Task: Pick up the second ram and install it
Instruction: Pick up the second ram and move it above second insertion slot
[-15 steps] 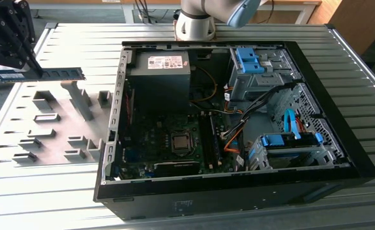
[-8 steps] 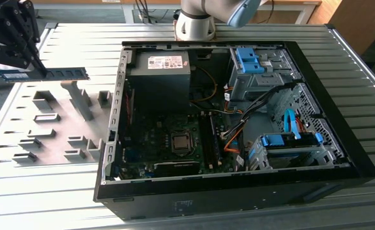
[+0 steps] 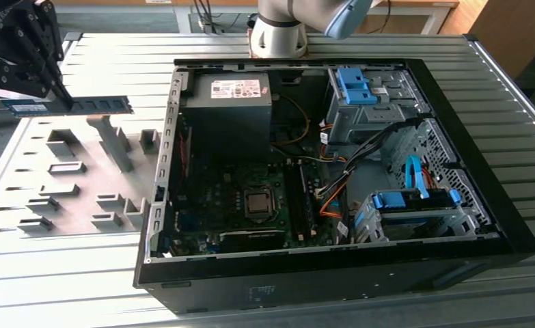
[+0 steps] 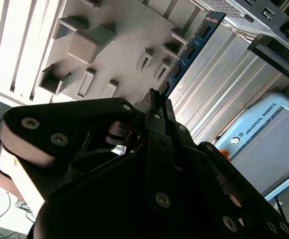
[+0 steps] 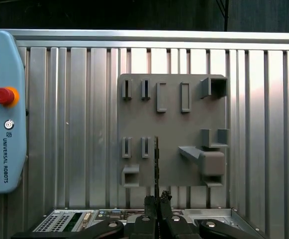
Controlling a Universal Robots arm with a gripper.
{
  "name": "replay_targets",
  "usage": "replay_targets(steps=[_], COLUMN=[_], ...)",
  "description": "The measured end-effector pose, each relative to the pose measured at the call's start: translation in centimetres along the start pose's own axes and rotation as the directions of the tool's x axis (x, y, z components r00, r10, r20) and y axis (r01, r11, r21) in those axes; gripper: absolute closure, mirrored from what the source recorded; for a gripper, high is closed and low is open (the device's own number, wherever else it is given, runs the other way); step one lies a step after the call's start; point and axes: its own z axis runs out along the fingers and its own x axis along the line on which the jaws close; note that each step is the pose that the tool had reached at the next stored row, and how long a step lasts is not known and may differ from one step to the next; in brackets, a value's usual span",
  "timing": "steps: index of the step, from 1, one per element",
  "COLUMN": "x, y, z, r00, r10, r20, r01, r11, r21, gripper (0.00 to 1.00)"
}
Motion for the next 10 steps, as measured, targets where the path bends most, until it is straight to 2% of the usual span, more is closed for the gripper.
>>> replay_targets(steps=[10], x=[-0.01], y=[-0.84], z=[-0.01], r00=[1.0000], r10=[0.000], r20=[-0.0001], r01=[0.000], r11=[1.0000], r21=[0.0000], gripper=[0.86])
